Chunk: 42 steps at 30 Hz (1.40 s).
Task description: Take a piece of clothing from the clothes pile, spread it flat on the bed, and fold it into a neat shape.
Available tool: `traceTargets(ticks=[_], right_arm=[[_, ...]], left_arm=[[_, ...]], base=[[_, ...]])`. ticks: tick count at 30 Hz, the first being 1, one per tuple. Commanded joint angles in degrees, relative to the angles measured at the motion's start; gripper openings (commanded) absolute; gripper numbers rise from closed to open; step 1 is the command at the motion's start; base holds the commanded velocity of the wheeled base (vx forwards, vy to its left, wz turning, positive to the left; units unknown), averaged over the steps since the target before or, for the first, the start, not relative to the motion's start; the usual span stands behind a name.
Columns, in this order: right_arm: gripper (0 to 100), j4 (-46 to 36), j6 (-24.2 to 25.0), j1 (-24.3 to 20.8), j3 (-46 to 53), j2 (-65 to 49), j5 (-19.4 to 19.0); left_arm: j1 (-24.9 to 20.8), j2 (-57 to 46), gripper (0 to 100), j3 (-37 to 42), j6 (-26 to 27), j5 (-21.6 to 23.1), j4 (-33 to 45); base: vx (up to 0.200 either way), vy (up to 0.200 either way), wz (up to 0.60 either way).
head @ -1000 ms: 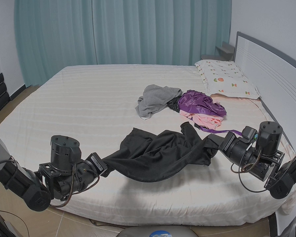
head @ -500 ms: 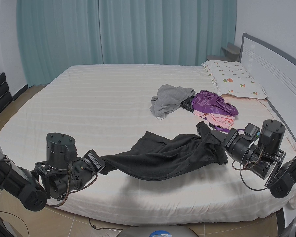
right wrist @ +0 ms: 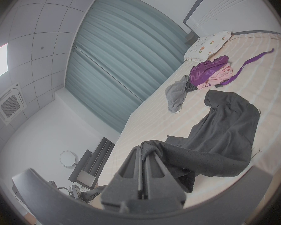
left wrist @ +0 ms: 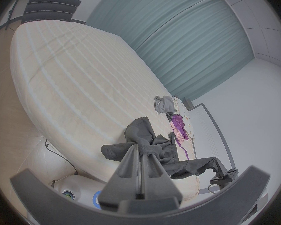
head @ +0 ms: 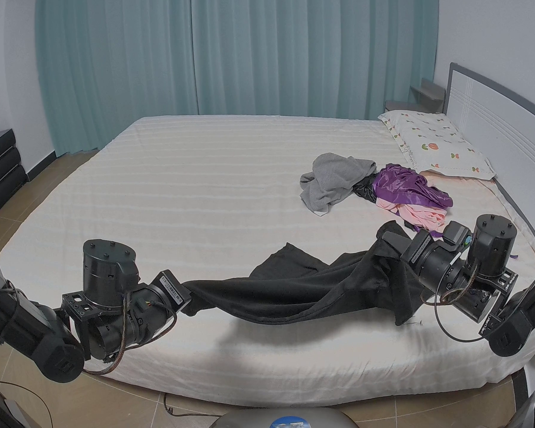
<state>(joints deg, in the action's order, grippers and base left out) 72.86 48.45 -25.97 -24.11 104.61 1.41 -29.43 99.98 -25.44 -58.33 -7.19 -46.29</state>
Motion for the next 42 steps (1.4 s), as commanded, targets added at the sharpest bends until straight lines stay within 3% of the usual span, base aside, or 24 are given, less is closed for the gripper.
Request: traceTargets(ticks=[1,28,42], right_arm=[[0,0.0,0.07,0.13,-0.06,0.07,-0.1],[0,3.43,0.07,0.39,0.82,0.33,-0.54],[0,3.6,-0.28,1.27,4.07,-0.02,-0.62]], left_arm=[[-0.28,0.04,0,0.04,-0.03,-0.01,0.06],[-0.81,-0.04,0,0.66,-0.29,-0.19,0.06],[-0.81,-0.92,0,0.48,0.41,-0.54,-0.03]], base=[[0.0,0.2,0.0],[0.0,0.2,0.0],[0.0,0.0,0.0]])
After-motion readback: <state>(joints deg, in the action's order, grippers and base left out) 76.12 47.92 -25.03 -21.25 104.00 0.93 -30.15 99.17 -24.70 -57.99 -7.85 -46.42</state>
